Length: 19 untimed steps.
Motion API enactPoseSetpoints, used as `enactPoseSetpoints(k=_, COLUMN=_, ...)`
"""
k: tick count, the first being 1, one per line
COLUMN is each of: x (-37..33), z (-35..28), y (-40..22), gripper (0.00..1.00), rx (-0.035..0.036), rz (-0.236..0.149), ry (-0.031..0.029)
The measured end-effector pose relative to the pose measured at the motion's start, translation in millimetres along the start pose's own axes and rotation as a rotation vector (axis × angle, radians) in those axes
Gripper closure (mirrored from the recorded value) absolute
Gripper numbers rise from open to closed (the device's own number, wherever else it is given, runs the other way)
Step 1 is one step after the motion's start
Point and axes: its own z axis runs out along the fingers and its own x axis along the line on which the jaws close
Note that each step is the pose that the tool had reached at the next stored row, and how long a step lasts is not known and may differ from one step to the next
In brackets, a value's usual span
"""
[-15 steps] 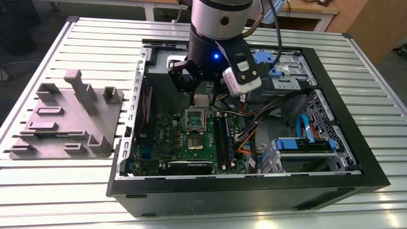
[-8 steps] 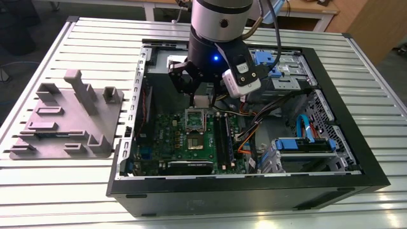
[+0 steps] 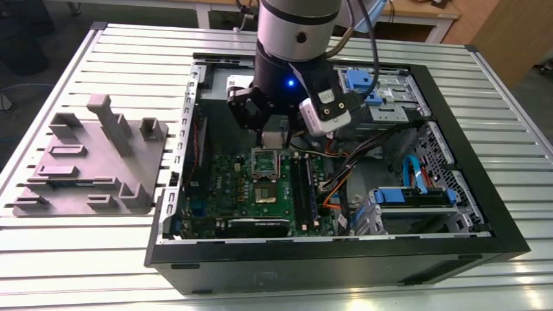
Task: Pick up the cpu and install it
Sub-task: 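Place the cpu into insertion slot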
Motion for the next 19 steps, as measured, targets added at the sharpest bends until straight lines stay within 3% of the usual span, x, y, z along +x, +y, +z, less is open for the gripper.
enactPoseSetpoints(k=7, x=0.2, z=11.0, y=-2.7, gripper=0.53, rx=-0.0001, rz=0.000, ry=0.0000)
enactPoseSetpoints(k=14, x=-0.2, z=18.8, y=-10.6, gripper=0.53, rx=-0.0001, rz=0.000, ry=0.0000)
enactPoseSetpoints(k=19, x=-0.3, z=21.8, y=-11.8, gripper=0.53, rx=-0.0002, rz=0.000, ry=0.0000)
